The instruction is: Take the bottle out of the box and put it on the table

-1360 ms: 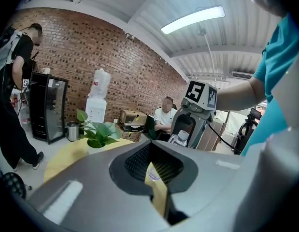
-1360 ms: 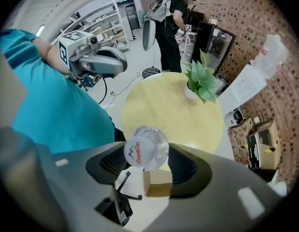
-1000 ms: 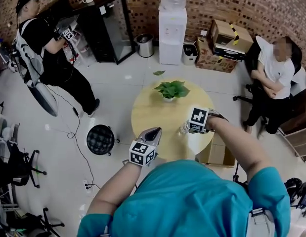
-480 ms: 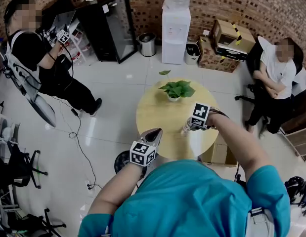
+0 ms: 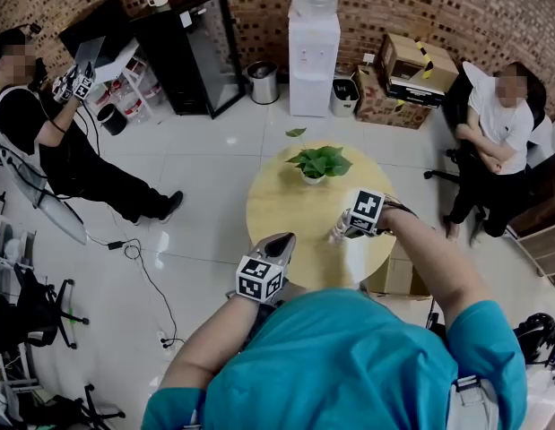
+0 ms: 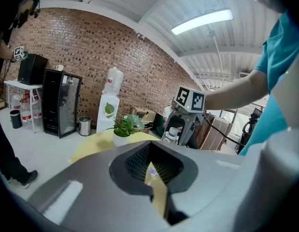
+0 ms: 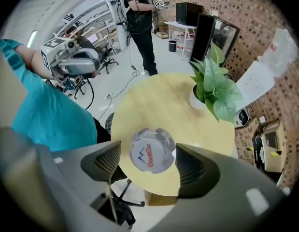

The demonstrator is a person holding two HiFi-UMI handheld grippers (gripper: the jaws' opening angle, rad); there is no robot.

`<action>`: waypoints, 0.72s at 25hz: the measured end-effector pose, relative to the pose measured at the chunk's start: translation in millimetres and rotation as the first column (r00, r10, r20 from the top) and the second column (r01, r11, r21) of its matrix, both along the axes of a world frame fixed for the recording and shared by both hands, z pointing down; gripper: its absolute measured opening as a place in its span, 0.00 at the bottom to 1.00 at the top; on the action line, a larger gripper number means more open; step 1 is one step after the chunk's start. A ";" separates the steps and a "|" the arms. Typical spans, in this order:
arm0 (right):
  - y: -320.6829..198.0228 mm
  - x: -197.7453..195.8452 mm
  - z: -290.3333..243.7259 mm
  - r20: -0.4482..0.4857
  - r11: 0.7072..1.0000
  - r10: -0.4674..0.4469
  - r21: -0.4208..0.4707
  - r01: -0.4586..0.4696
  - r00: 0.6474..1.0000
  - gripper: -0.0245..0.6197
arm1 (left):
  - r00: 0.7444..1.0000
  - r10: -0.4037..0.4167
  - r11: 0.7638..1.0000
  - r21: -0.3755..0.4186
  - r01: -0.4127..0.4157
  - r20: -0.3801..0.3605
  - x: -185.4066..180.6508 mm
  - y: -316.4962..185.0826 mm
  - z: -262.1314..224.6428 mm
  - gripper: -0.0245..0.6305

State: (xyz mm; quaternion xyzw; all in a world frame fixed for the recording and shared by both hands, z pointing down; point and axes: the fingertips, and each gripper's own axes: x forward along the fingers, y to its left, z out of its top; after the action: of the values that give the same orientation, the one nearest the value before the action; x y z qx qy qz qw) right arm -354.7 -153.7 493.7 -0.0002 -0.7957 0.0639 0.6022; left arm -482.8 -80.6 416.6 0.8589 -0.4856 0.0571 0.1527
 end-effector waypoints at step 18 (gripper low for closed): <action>32.2 37.9 -122.3 0.460 0.942 0.323 -0.075 -0.327 0.827 0.60 | 0.995 0.096 0.995 0.019 -0.095 -0.024 13.7 21.7 -29.2 0.04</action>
State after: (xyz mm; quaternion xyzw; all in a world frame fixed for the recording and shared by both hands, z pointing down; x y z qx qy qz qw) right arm -316.8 -121.5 371.4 0.1219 -0.9054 0.1605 0.3736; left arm -469.1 -59.0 387.4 0.8830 -0.4426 0.0492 0.1483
